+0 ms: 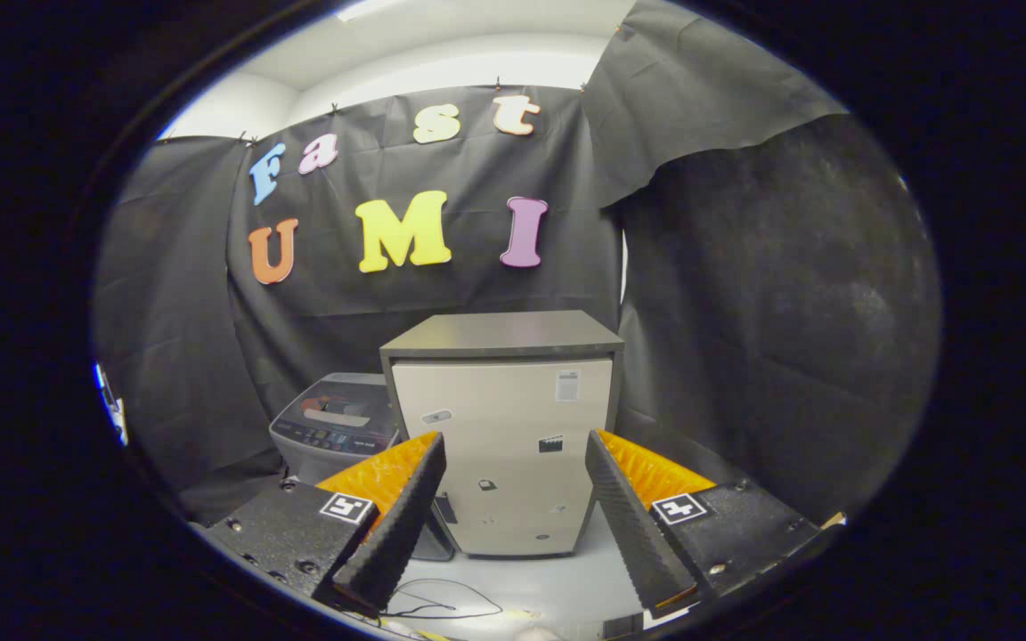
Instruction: Put the clothes into the washing machine and then close the washing machine lid.
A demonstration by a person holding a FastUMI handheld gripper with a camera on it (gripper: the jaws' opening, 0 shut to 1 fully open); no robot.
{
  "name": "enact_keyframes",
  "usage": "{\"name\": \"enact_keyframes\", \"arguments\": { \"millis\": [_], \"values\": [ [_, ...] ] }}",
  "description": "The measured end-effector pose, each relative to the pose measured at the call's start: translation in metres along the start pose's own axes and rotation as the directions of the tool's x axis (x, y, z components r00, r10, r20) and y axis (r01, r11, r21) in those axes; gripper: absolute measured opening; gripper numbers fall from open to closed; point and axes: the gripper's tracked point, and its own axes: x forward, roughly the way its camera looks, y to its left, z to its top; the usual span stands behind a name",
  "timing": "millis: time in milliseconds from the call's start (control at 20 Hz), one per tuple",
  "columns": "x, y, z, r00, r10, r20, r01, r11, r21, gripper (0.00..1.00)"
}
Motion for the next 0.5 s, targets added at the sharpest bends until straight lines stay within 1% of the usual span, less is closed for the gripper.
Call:
{"name": "enact_keyframes", "arguments": {
  "millis": [250,500],
  "values": [
    [-0.008,0.001,-0.002,1.0,0.008,-0.001,-0.008,1.0,-0.006,0.99],
    [-0.015,-0.009,-0.003,1.0,-0.02,-0.001,0.02,1.0,0.004,0.99]
  ]
}}
